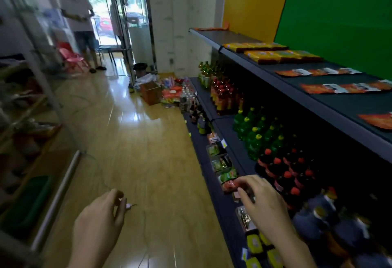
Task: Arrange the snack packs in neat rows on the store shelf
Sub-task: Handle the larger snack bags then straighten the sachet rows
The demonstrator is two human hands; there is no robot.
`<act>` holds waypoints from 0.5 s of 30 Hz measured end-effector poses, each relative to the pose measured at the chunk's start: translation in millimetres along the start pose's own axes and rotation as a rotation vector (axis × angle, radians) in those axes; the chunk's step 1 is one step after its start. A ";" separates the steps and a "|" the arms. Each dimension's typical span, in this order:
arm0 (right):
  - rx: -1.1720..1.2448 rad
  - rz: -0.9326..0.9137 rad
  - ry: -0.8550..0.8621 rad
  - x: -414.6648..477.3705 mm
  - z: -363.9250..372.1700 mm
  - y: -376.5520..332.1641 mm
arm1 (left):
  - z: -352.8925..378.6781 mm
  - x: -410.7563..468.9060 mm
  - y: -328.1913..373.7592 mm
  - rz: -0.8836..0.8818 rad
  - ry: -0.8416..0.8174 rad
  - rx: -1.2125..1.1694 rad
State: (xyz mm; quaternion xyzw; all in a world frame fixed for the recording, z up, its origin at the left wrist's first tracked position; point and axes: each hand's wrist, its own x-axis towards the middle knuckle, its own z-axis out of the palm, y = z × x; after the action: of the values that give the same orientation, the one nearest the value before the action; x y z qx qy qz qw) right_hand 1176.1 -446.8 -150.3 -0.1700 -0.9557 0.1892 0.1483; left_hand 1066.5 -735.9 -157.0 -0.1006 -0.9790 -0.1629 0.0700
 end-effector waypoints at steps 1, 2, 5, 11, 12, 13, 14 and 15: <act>0.000 0.004 -0.017 12.3 7.2 3.0 | 7.7 10.1 -0.8 -0.005 -0.008 -0.005; -0.001 0.006 -0.040 24.7 15.4 6.6 | 17.3 20.0 -2.3 -0.013 -0.023 -0.012; -0.013 0.021 -0.149 64.8 40.6 18.2 | 47.3 51.7 -4.6 -0.066 -0.071 -0.020; 0.014 0.013 -0.267 190.6 88.4 30.8 | 86.9 157.3 8.1 -0.092 -0.081 0.029; 0.016 -0.001 -0.266 217.5 92.6 30.4 | 86.2 180.6 12.1 -0.087 -0.065 0.024; 0.017 -0.013 -0.261 245.0 96.2 28.6 | 84.2 204.6 16.2 -0.082 -0.041 0.016; 0.015 -0.026 -0.251 273.5 100.3 26.0 | 82.5 228.9 19.3 -0.083 -0.019 0.012; 0.011 -0.043 -0.239 301.1 105.1 22.3 | 80.9 251.7 21.3 -0.087 0.000 0.017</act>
State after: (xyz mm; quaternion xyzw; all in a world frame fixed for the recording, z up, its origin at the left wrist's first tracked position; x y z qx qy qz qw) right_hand 875.1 -345.3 -186.4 -0.1251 -0.9689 0.2100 0.0382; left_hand 818.6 -645.4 -183.6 -0.0574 -0.9838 -0.1575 0.0636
